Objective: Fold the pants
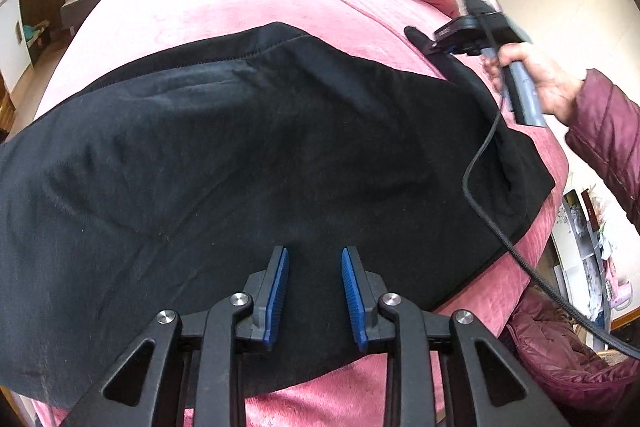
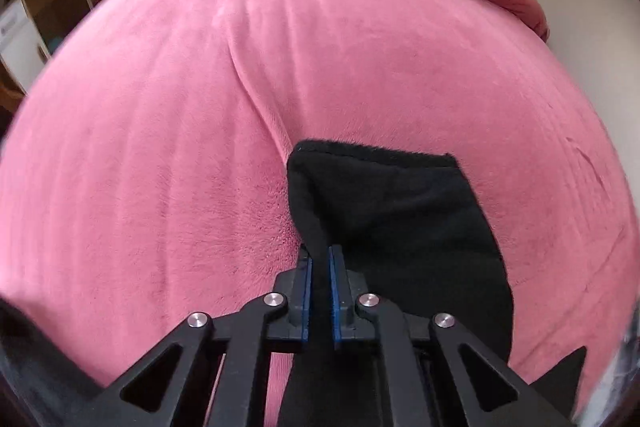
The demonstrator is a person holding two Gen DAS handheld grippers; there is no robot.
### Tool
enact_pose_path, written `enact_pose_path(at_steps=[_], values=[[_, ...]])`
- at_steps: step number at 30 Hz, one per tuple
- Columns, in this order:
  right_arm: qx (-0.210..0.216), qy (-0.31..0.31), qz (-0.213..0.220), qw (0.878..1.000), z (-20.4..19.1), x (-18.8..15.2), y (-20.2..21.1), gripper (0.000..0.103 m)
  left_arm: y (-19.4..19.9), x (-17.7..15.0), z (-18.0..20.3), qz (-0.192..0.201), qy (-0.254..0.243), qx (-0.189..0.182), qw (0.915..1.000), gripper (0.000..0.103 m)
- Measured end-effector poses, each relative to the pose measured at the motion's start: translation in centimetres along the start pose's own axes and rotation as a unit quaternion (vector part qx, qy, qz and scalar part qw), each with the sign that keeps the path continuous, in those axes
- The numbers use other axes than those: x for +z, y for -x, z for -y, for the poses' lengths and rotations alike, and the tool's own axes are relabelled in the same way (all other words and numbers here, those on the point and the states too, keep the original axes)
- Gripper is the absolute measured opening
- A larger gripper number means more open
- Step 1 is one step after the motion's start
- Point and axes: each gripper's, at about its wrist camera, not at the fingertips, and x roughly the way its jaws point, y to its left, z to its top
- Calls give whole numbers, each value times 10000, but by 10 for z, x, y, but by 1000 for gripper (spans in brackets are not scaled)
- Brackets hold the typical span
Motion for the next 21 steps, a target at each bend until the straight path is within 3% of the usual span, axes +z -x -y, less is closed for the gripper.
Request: enact_pose_path(at_steps=[7, 15, 21], values=[[628, -889, 996, 9891, 64, -33, 91, 6, 10, -3, 11, 38, -195, 1, 9998, 29], [1220, -2577, 1899, 9395, 180, -131, 176, 6, 20, -2, 40, 173, -672, -41, 9976, 29], [1188, -3740, 1814, 9017, 257, -219, 162, 6, 17, -2, 65, 56, -973, -26, 9952, 29]])
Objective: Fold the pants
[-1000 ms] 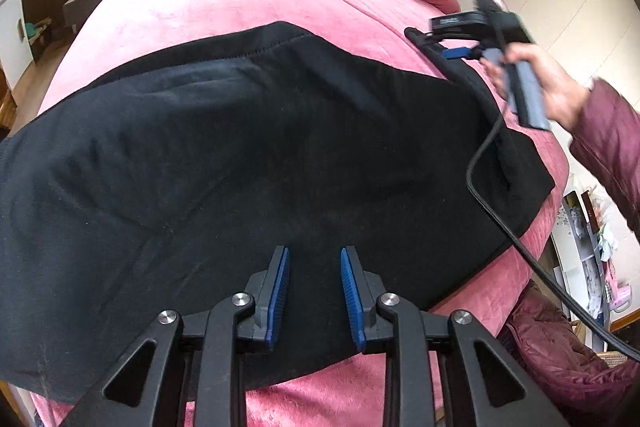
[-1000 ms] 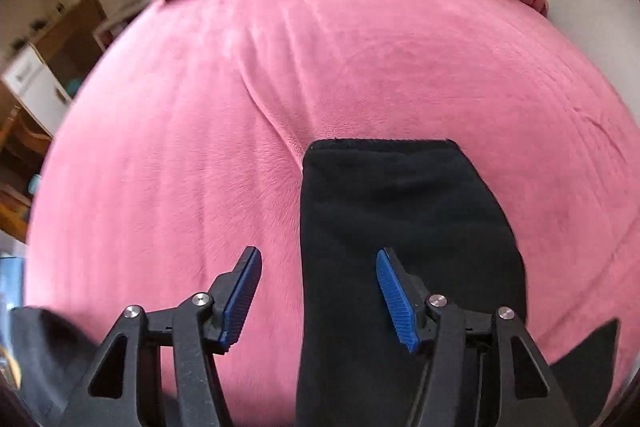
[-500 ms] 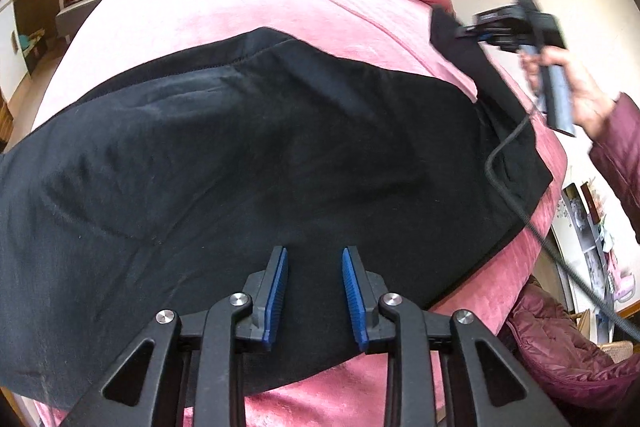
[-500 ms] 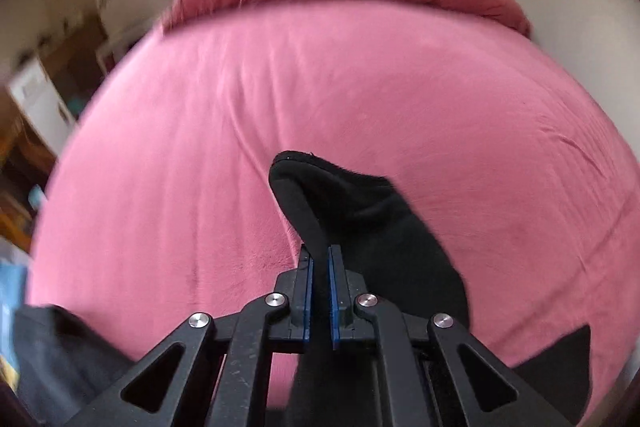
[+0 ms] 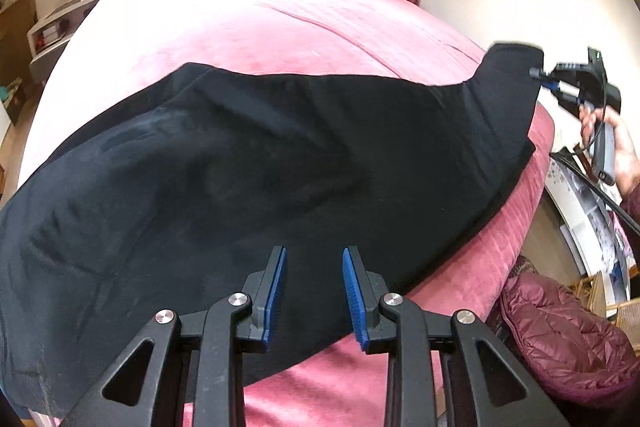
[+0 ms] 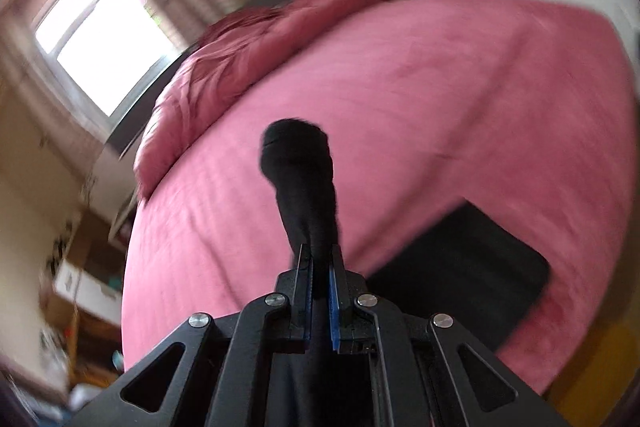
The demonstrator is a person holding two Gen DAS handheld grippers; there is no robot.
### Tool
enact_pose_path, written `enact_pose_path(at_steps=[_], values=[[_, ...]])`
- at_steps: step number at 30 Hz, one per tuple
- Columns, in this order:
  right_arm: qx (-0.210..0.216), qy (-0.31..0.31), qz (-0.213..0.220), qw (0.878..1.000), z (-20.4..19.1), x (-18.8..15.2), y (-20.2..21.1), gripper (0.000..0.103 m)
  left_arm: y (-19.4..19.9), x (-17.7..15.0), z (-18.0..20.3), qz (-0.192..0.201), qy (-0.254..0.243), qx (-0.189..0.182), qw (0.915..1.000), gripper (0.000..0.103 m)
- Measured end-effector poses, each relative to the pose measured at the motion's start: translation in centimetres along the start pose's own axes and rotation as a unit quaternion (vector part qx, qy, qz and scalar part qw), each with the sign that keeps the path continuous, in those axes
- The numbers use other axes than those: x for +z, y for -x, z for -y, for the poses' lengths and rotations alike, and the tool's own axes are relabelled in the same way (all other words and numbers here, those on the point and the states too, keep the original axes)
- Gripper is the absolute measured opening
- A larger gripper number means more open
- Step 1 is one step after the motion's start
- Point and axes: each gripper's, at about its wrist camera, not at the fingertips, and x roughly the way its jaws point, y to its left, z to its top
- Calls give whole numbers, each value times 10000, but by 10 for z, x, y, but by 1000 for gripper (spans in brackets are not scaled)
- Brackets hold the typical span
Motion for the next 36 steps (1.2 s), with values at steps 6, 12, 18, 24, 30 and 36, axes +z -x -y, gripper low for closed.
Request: enact_pose_path(at_steps=[6, 12, 18, 24, 30, 36], values=[[-299, -1033, -307, 9937, 96, -26, -24, 6, -5, 5, 24, -151, -496, 34, 9986, 30], [-374, -1267, -491, 9900, 129, -45, -38, 6, -23, 10, 47, -390, -826, -26, 9958, 31], [-409, -1135, -398, 9919, 124, -40, -33, 6, -29, 14, 56, -411, -824, -273, 9954, 32], [-502, -1076, -527, 9915, 131, -42, -22, 6, -20, 19, 42, -267, -483, -442, 9975, 32], [-373, -1391, -560, 9880, 144, -51, -29, 11, -9, 13, 21, -232, -178, -318, 9991, 32], [87, -1381, -725, 9877, 134, -73, -5, 17, -3, 3, 8, -136, -78, -221, 9996, 33]])
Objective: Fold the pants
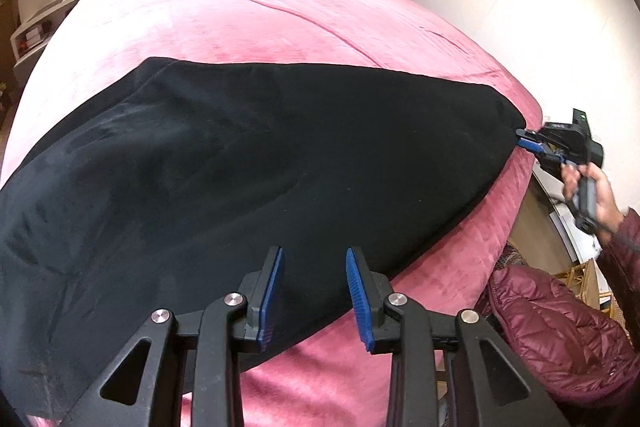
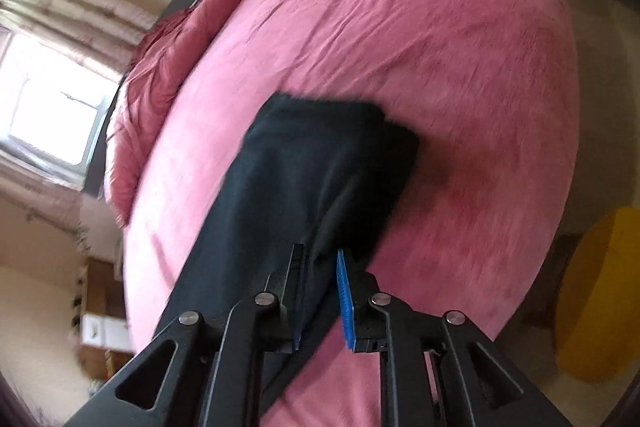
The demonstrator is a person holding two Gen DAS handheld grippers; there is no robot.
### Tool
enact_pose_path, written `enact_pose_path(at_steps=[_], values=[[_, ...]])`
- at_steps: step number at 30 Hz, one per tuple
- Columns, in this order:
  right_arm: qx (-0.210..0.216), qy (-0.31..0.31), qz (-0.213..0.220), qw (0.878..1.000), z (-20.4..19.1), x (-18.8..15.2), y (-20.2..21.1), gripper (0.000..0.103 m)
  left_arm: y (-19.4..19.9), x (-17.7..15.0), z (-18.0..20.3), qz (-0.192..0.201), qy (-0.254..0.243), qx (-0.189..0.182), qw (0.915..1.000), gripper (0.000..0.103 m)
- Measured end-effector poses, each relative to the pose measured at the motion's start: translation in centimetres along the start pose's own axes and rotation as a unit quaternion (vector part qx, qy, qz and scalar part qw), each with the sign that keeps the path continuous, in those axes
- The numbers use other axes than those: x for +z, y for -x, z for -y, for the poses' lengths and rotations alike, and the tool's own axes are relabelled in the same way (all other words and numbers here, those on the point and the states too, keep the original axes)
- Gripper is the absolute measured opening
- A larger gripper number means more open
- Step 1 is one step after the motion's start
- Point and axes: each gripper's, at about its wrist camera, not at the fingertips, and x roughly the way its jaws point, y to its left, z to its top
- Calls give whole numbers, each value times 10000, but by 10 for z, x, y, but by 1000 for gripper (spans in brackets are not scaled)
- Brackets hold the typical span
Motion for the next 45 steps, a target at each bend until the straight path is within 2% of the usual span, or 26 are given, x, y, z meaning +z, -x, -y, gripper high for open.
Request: enact_pose_path(at_steps=[6, 10, 13, 18, 20, 24, 27, 31, 34, 36, 38, 40, 42, 43, 44, 45], values=[[521, 360, -922, 9937, -27, -63, -14, 17, -1, -4, -5, 1, 59, -3, 10000, 34], [736, 432, -1279, 9881, -41, -96, -31, 17, 5, -7, -5, 119, 0, 23, 9999, 34], [751, 495, -1345, 9868, -53, -105, -42, 17, 5, -10, -5, 127, -31, 48, 9999, 38], [691, 592, -1422, 9856, -64, -113, -50, 17, -1, -16, -13, -27, 73, 209, 9998, 39], [484, 849, -1362, 9858, -76, -117, -48, 9, 2, -17, -19, -31, 230, 78, 9997, 39], [382, 1341, -1174, 9832, -89, -116, -27, 7, 16, -22, -29, 97, 258, 177, 9995, 39], [189, 1429, -1314, 9808, -85, -118, -32, 7, 23, -28, -44, 94, 458, 272, 9985, 39], [53, 1338, -1504, 9795, -72, -121, -48, 7, 35, -36, -63, 63, 688, 432, 9967, 39], [172, 1261, -1565, 9794, -72, -117, -44, 15, 49, -42, -74, 87, 695, 638, 9955, 39], [182, 1408, -1598, 9769, -77, -119, -36, 17, 57, -46, -84, 60, 895, 712, 9934, 39], [251, 1922, -1717, 9659, -95, -131, -26, 17, 66, -53, -92, 117, 1103, 648, 9917, 39], [162, 2803, -1713, 9444, -123, -152, -21, 22, 75, -60, -100, 128, 1372, 619, 9885, 40], [215, 3858, -1788, 9048, -159, -185, -19, 53, 80, -70, -104, 121, 1750, 502, 9832, 40], [318, 4197, -1861, 8878, -173, -201, -21, 58, 81, -76, -107, 128, 1949, 404, 9799, 40], [390, 4496, -1899, 8720, -186, -215, -23, 60, 82, -79, -109, 130, 2076, 365, 9774, 40], [445, 4871, -1915, 8509, -202, -234, -28, 60, 83, -86, -114, 149, 2298, 283, 9727, 40]])
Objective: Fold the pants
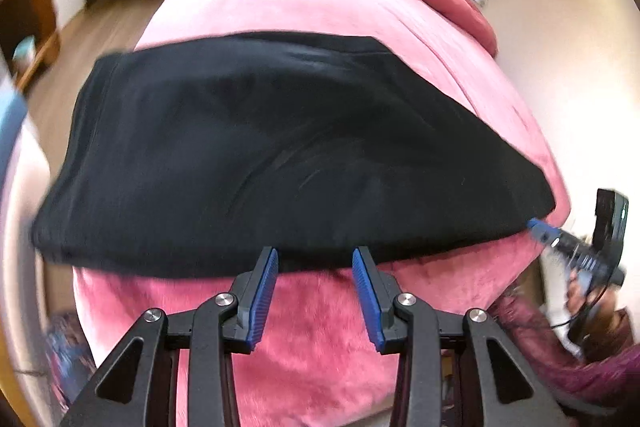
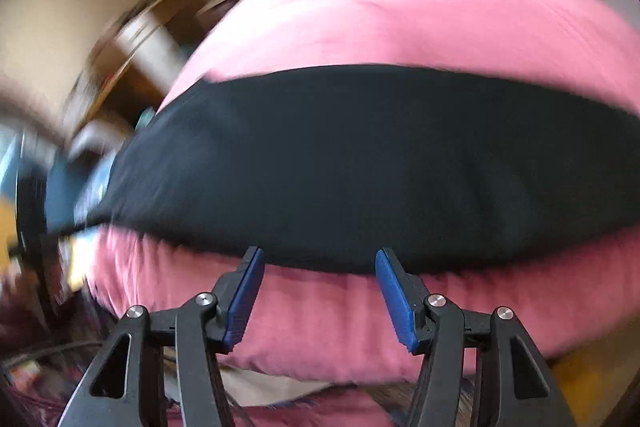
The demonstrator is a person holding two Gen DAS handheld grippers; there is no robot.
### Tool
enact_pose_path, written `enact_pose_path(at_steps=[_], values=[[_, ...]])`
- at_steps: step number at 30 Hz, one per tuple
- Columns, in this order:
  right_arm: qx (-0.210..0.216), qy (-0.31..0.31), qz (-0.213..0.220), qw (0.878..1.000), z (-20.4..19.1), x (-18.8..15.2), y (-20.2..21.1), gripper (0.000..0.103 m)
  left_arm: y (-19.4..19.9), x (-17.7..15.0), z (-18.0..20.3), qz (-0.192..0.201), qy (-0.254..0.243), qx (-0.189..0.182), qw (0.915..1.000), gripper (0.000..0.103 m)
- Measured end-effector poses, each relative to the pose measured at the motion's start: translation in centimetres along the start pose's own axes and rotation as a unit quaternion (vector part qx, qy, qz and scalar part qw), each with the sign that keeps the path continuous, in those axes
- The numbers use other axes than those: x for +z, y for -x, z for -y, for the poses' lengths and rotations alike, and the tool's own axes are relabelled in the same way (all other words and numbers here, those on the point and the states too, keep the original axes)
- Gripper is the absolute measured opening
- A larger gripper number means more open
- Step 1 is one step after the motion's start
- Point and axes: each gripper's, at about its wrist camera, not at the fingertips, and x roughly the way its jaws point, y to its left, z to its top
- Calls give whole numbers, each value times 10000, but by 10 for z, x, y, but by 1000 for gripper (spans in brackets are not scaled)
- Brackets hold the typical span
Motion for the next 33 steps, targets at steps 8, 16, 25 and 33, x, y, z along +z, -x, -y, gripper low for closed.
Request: enact_pose_path(at_steps=[8, 16, 25, 33], values=[[-347, 2174, -389, 9747, -99, 9, -66, 56, -4, -5, -35, 106, 1296, -477, 9904, 39], [-466, 2346, -574, 9693, -103, 5, -94, 15, -11, -1, -53, 284, 1836, -612, 9807, 33], [-128, 2133, -464, 9758, -92, 13, -76, 8, 7, 4, -54, 601, 1637, -523, 9833, 7], [-74, 2076, -615, 9763, -81, 5, -82, 10, -19, 0, -58, -69, 1726, -61, 9849, 16]])
